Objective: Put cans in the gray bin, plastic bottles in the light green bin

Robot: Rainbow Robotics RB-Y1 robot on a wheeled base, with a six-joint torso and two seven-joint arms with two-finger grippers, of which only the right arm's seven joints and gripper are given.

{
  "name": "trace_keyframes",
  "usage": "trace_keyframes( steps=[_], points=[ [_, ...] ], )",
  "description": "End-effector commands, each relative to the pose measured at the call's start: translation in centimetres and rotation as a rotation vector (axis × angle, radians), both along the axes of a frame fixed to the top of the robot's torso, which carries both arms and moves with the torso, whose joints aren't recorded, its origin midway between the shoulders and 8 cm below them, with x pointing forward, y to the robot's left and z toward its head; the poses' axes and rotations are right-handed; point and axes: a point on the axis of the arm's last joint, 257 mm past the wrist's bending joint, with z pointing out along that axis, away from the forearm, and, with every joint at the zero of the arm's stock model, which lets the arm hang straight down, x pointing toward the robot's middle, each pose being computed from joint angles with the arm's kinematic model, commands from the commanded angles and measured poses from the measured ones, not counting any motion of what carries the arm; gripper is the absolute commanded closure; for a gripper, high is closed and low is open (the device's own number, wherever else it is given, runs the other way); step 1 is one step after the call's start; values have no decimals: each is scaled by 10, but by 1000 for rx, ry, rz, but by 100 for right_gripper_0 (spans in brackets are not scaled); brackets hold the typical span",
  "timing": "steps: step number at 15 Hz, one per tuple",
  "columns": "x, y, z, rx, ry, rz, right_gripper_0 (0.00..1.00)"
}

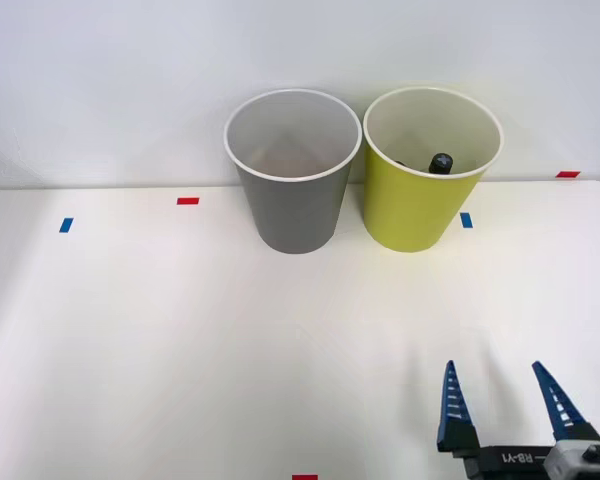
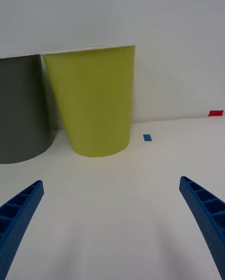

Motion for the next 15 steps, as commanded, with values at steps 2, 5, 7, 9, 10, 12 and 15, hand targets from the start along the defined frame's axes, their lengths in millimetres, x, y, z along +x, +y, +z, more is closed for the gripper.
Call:
trace_keyframes(
  steps=[2, 5, 7, 9, 10, 12, 15],
  points=[
    [-19, 22, -10, 27, -43, 26, 0],
    [-32, 29, -10, -22, -46, 27, 0],
    [-43, 27, -16, -69, -22, 7, 0],
    [-54, 23, -23, -173, 8, -21, 0],
    [-57, 21, -26, -213, 19, -27, 0],
    [-65, 20, -37, -251, 62, -20, 0],
    [-77, 18, -46, -262, 101, -16, 0]
  ],
)
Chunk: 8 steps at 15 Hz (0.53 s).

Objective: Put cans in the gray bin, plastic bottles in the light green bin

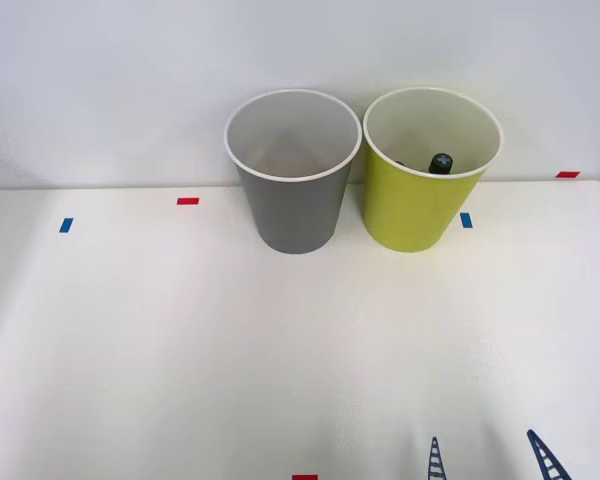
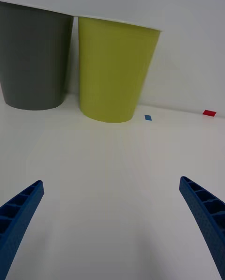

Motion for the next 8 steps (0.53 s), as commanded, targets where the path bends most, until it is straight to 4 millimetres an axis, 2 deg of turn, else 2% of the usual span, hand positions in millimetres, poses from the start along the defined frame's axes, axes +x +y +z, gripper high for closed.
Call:
trace_keyframes(
  steps=[1, 8],
  points=[
    [-9, -3, -7, -8, 30, -5, 0],
    [-10, -1, -7, -9, 32, -3, 0]
  ],
)
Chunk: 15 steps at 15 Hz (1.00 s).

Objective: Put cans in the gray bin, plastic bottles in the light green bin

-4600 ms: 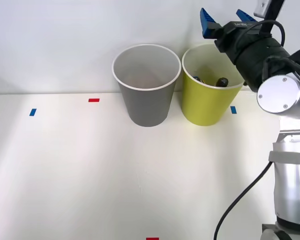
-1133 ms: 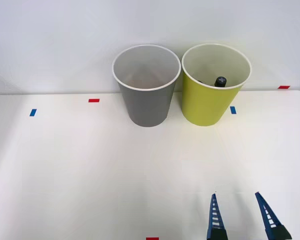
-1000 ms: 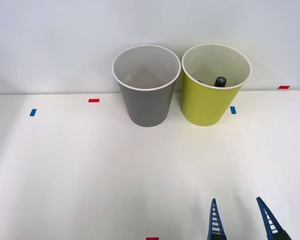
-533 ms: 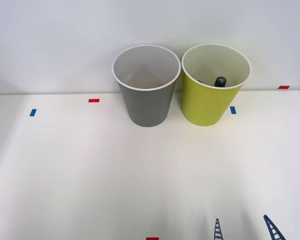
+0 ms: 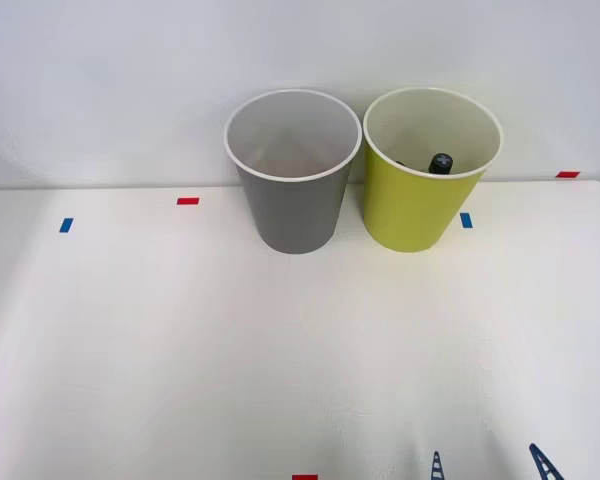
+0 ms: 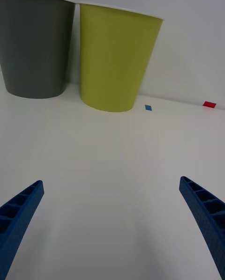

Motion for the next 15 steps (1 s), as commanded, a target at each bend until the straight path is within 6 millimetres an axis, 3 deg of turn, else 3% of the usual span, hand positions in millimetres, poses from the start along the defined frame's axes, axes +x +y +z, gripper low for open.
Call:
trace_keyframes(
  steps=[1, 15],
  points=[
    [0, 0, 0, 0, 1, 0, 0],
    [0, 0, 0, 0, 1, 0, 0]
  ],
)
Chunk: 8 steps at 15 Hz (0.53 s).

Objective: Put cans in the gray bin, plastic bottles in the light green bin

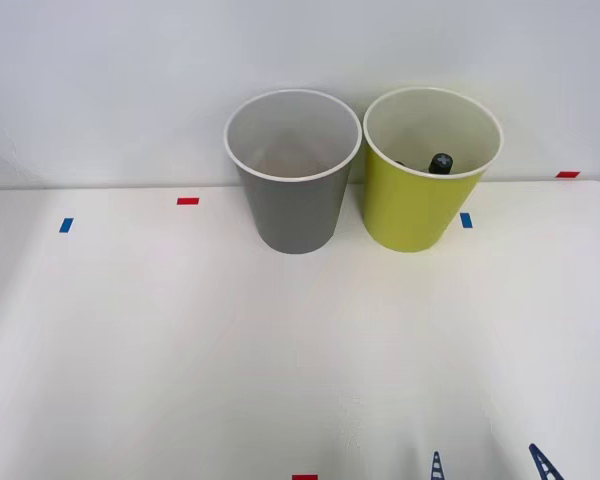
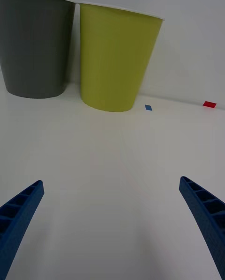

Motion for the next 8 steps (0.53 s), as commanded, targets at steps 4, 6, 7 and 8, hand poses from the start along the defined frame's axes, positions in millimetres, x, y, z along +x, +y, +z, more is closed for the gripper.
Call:
trace_keyframes(
  steps=[4, 6, 7, 8],
  points=[
    [0, 0, 0, 0, 0, 0, 0],
    [0, 0, 0, 0, 0, 0, 0],
    [0, 0, 0, 0, 0, 0, 0],
    [0, 0, 0, 0, 0, 0, 0]
  ],
)
